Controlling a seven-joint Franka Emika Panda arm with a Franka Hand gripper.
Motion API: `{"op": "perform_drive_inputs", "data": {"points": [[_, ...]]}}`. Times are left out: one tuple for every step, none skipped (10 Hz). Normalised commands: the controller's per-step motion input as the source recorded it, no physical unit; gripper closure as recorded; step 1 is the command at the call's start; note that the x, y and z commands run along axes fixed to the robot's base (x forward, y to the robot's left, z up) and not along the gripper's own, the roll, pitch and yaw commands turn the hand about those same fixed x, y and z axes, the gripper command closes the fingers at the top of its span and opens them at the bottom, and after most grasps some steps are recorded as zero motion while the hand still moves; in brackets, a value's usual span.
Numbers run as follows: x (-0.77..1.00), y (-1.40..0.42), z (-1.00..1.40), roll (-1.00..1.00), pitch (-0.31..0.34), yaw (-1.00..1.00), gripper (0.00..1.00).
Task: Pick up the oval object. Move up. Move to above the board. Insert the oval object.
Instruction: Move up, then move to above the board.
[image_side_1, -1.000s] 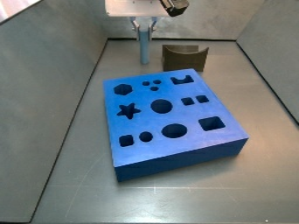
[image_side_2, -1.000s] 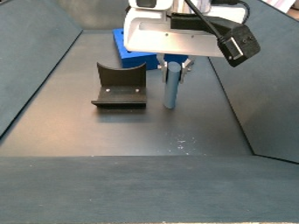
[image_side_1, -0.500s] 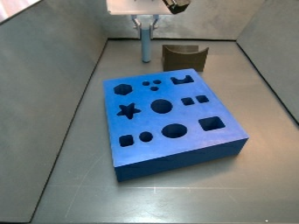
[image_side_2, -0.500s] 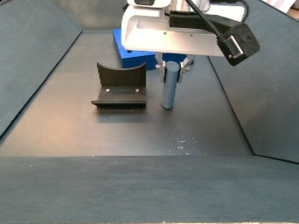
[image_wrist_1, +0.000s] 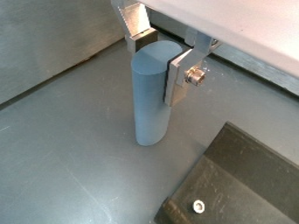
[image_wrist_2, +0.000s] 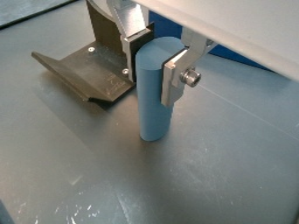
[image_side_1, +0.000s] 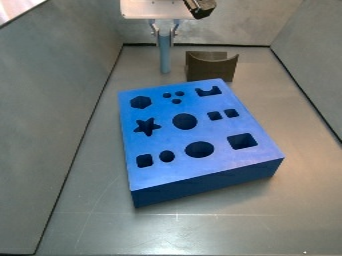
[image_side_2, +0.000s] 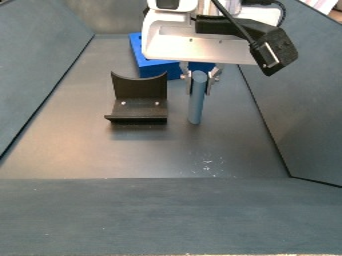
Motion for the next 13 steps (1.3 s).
{"op": "perform_drive_inputs", "data": {"points": [[0.0, 0.0, 0.83, 0.0, 0.0, 0.0, 1.0], [0.04, -0.09, 0.79, -0.01, -0.014, 0.03, 1.0], [0.03, -0.07, 0.71, -0.01, -0.004, 0.04, 1.0], [0.01, -0.04, 0.52, -0.01, 0.014, 0.04, 1.0], [0.0, -0.03, 0.36, -0.01, 0.022, 0.04, 1.0], [-0.03, 0.23, 1.0, -0.07, -0.238, 0.4, 1.0], [-0.03, 0.24, 1.0, -0.07, -0.232, 0.39, 1.0], [-0.04, 0.22, 1.0, -0.09, -0.165, 0.27, 1.0], [-0.04, 0.21, 1.0, -0.1, -0.093, 0.16, 1.0], [-0.04, 0.2, 1.0, -0.11, -0.043, 0.1, 1.0], [-0.03, 0.19, 1.0, -0.12, -0.015, 0.08, 1.0], [-0.03, 0.18, 1.0, -0.13, 0.019, 0.04, 1.0], [-0.02, 0.17, 1.0, -0.13, 0.044, 0.02, 1.0]]}}
